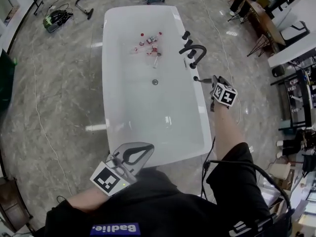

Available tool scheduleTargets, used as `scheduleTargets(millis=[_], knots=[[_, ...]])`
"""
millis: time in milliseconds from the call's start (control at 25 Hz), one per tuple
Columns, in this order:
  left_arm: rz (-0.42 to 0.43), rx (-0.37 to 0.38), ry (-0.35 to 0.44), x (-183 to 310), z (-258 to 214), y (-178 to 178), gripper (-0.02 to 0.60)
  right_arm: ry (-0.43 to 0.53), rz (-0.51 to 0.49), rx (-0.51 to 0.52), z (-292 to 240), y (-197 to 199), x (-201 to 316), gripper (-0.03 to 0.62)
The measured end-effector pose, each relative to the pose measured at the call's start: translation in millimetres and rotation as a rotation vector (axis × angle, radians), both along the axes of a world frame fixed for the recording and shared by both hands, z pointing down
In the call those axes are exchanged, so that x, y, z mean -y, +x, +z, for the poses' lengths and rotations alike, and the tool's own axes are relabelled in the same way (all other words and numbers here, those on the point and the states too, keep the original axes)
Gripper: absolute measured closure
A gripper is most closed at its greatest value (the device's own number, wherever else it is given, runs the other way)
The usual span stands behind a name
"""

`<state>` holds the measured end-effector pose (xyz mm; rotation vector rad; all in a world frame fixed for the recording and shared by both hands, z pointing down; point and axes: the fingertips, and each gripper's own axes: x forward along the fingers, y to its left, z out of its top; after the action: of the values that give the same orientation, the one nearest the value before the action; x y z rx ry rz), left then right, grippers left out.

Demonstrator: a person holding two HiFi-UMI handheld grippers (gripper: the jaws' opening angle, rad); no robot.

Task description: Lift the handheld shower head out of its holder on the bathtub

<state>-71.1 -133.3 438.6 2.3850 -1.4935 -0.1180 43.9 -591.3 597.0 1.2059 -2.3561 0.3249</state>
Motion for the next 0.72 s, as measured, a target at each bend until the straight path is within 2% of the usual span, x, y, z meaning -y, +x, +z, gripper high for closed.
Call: scheduleTargets(millis=[160, 360, 720], knots=[[0.002, 0.021, 0.041, -19, -7, -14, 0.577, 0.017, 0.015, -0.002, -13, 3, -33, 0.464], [-0.009, 0.009, 0.074, -44, -21, -24, 0.577, 0.025, 0.039, 0.025, -31, 10, -79, 0.464], [0.042, 0.005, 0.125, -74, -41, -46, 0.577, 0.039, 0.033, 0.083, -61, 19, -178, 0.464]])
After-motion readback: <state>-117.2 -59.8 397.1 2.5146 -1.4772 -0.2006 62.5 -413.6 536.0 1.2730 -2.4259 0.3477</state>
